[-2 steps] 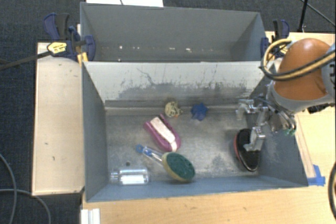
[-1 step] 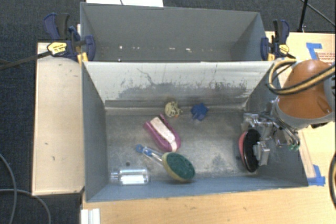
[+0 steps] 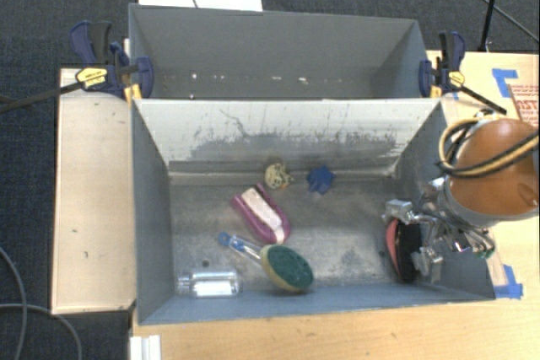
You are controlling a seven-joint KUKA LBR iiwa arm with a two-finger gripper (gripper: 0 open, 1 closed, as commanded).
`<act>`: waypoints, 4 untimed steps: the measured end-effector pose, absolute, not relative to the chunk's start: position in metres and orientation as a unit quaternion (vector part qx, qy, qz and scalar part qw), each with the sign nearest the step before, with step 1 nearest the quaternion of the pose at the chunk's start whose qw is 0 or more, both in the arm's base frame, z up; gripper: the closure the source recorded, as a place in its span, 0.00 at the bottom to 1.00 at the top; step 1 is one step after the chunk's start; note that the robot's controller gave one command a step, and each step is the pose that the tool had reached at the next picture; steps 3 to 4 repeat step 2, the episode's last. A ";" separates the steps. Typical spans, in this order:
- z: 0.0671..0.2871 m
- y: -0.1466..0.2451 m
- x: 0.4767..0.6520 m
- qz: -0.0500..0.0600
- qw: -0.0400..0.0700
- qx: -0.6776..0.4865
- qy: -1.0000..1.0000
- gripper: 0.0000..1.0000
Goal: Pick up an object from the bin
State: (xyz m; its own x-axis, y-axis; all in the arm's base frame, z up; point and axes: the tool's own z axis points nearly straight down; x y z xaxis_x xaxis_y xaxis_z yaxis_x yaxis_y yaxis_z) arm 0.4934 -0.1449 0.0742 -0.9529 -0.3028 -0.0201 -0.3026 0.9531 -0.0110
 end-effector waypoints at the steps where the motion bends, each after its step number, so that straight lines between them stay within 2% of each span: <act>1: 0.076 -0.146 0.496 -0.006 0.014 -0.155 0.988 1.00; 2: 0.218 -0.122 0.494 -0.002 0.005 -0.173 0.985 1.00; 4: 0.218 -0.122 0.494 -0.002 0.005 -0.173 0.985 1.00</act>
Offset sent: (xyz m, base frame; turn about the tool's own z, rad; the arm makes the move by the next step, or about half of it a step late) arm 0.0000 0.0000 0.0000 0.0000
